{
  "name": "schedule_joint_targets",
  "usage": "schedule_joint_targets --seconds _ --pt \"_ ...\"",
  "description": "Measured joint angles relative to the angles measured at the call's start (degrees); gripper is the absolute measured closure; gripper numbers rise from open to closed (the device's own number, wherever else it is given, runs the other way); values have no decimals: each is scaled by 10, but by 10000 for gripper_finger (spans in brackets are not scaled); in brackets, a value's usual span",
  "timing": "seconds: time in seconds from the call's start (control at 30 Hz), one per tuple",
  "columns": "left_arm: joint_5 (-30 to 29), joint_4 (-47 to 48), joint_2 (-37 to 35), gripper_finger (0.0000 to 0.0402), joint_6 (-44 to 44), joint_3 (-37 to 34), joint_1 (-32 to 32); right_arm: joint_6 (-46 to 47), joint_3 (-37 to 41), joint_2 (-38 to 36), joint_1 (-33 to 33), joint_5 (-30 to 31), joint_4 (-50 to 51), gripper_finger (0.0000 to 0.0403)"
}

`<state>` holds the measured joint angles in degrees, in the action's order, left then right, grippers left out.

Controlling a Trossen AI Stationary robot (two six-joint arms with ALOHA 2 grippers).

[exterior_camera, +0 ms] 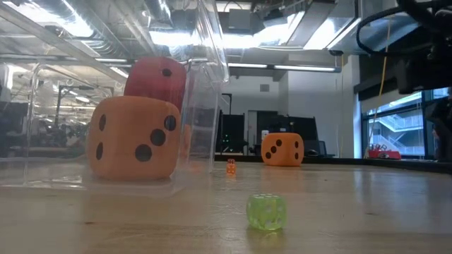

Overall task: Pick & Place Dice
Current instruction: Put the bottom small dark blue die on the bin

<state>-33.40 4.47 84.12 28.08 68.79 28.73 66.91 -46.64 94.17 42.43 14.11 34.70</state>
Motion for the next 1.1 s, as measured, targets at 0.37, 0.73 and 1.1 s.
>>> schedule_joint_targets --seconds 0.37,0.73,1.1 --pt "-1 0 0 299 -7 0 0 -1 4 0 0 0 -7 139" --pt "-5 0 0 299 -9 0 0 -1 4 0 0 0 -14 244" --pt "-7 0 0 299 -9 0 0 -1 5 0 0 -2 -28 344"
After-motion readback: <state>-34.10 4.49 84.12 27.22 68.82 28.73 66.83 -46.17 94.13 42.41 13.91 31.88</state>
